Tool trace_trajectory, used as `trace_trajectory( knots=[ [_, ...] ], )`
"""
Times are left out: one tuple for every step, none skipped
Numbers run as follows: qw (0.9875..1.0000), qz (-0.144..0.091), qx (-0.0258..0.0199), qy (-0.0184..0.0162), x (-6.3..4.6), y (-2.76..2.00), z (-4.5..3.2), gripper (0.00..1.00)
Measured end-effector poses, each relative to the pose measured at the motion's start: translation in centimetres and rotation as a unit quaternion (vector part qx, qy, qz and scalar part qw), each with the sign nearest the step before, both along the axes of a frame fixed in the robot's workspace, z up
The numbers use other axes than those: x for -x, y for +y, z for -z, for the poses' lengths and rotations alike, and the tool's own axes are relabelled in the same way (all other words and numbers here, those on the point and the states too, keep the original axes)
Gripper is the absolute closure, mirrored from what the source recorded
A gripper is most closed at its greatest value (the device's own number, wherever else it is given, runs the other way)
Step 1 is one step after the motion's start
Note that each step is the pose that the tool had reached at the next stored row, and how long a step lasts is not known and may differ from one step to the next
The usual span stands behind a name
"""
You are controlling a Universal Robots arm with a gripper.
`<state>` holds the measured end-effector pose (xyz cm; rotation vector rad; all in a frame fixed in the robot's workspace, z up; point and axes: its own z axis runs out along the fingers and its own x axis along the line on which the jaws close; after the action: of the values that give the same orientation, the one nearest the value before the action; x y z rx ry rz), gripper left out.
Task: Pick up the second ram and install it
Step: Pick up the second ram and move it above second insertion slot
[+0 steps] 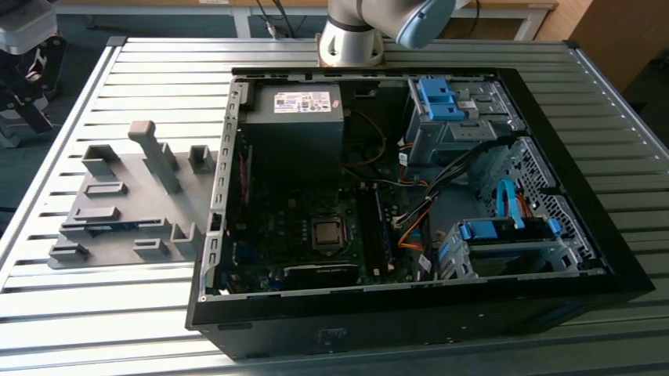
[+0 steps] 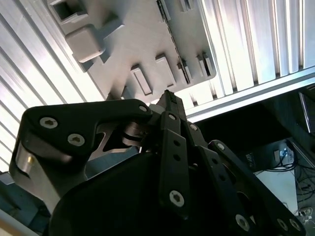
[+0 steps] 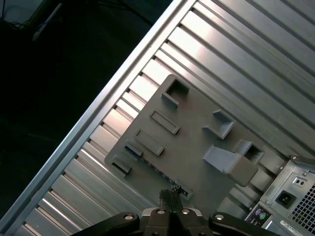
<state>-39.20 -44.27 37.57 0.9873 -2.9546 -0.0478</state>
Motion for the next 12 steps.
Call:
trace_trajectory(
  knots=[
    [1.0000,-0.002,0.0000,0.0000,0.00,0.00,0.00,0.89],
    [1.0000,-0.004,0.0000,0.0000,0.00,0.00,0.00,0.89],
    [1.0000,-0.006,0.0000,0.0000,0.00,0.00,0.00,0.89],
    [1.0000,-0.007,0.0000,0.0000,0.00,0.00,0.00,0.89],
    [1.0000,-0.009,0.0000,0.0000,0.00,0.00,0.00,0.89],
    [0.9999,-0.011,0.0000,0.0000,0.00,0.00,-0.01,0.89],
    [0.9999,-0.013,0.0000,0.0000,0.00,0.00,0.00,0.89],
    [0.9999,-0.015,0.0000,0.0000,0.00,-0.01,0.00,0.89],
    [0.9999,-0.017,0.0000,0.0000,0.00,-0.01,0.00,0.89],
    [0.9998,-0.019,0.0000,0.0000,0.00,-0.01,0.00,0.89],
    [0.9998,-0.021,0.0000,0.0000,0.00,-0.01,0.00,0.89],
    [0.9997,-0.023,0.0000,0.0000,0.00,-0.01,0.00,0.89]
  ],
)
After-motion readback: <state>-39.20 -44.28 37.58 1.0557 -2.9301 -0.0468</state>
